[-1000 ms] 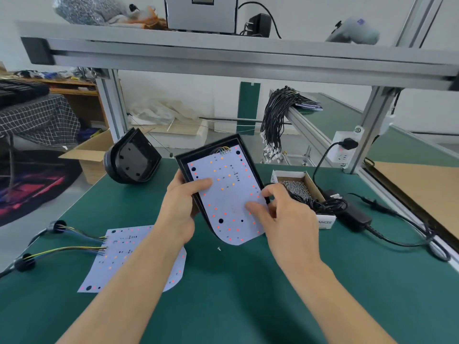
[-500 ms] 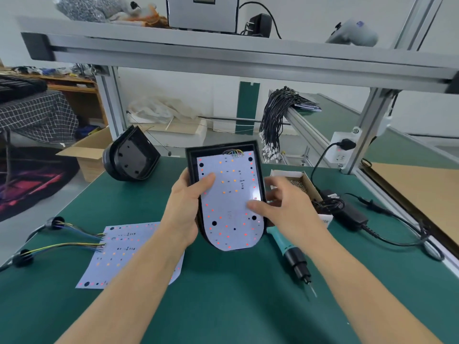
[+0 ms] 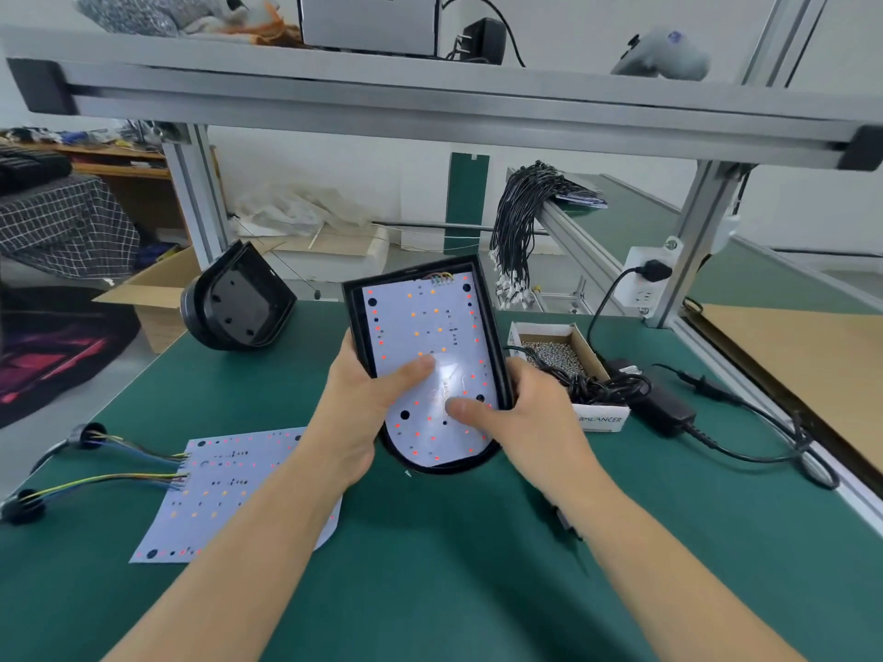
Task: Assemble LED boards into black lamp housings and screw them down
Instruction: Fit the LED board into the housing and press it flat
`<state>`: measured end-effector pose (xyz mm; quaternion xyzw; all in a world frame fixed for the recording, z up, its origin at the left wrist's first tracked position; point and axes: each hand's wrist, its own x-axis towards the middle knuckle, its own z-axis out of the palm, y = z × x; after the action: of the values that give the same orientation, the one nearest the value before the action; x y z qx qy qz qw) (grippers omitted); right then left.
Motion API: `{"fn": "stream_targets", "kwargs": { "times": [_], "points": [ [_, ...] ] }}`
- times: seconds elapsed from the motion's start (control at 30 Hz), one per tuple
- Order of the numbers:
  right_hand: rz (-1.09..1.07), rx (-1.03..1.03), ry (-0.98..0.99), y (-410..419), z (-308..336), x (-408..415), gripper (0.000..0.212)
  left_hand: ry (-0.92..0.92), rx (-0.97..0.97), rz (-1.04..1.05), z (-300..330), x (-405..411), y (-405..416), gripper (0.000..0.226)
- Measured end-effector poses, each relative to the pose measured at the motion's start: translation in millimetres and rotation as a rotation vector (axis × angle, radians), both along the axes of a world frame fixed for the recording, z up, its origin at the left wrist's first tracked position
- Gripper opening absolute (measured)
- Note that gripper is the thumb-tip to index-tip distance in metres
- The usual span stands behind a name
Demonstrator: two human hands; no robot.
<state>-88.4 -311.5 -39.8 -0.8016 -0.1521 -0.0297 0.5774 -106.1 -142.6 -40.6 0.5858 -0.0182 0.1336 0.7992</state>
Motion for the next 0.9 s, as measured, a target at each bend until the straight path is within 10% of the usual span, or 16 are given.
{"fn": "stream_targets", "kwargs": {
  "times": [0.33,0.9],
  "points": [
    [0.112,-0.018,0.081,-4,0,3,0.032,0.079,-0.137,0.14,-7,2,-4,0.011],
    [0.014,0.277,0.079,-1,3,10,0.012,0.185,-0.1,0.07,-3,-7,-8,0.014]
  ]
}}
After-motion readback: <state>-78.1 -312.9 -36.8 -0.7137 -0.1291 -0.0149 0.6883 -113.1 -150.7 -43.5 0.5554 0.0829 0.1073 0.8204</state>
